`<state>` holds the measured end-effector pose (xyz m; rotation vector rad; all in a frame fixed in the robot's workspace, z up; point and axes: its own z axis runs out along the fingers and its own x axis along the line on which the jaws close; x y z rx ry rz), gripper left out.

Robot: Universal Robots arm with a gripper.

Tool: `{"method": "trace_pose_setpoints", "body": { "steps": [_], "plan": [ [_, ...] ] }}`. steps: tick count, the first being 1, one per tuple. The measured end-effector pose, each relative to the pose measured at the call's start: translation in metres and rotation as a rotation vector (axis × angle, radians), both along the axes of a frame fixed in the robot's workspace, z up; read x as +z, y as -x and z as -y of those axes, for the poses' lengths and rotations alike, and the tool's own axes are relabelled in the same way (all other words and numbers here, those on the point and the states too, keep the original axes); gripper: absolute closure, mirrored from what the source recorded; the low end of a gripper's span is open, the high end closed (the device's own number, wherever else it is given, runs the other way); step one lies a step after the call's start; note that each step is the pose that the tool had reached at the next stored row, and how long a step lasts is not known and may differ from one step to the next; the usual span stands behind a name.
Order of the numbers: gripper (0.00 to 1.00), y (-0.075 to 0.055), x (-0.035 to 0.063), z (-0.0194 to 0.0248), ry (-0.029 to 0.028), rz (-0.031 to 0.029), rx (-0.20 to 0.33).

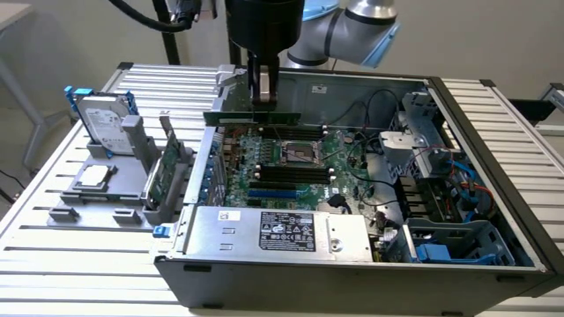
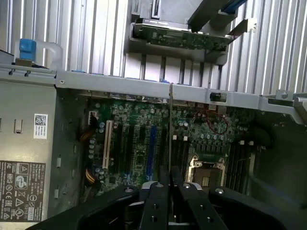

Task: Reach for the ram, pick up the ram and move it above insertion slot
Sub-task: 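Pick up the ram and move it above insertion slot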

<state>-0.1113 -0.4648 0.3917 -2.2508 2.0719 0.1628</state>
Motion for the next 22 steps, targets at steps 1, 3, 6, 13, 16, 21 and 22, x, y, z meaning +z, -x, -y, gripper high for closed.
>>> {"method": "trace_pose_setpoints", "body": {
  "steps": [1,3,6,13,16,21,22],
  "plan": [
    [0.87,-0.003,-0.0001,-0.0019,0.0025,0.0000,0.000],
    [0.87,-0.009,-0.0003,-0.0055,0.0074,0.0000,0.000],
    [0.87,-0.018,-0.0006,-0.0110,0.0147,0.0000,0.000],
    [0.87,-0.036,-0.0013,-0.0246,0.0389,0.0000,0.000],
    [0.87,-0.042,-0.0016,-0.0303,0.0512,0.0000,0.000],
    [0.87,-0.051,-0.0019,-0.0378,0.0641,-0.0001,-0.004],
    [0.87,-0.052,-0.0020,-0.0392,0.0657,-0.0001,-0.005]
  ]
}}
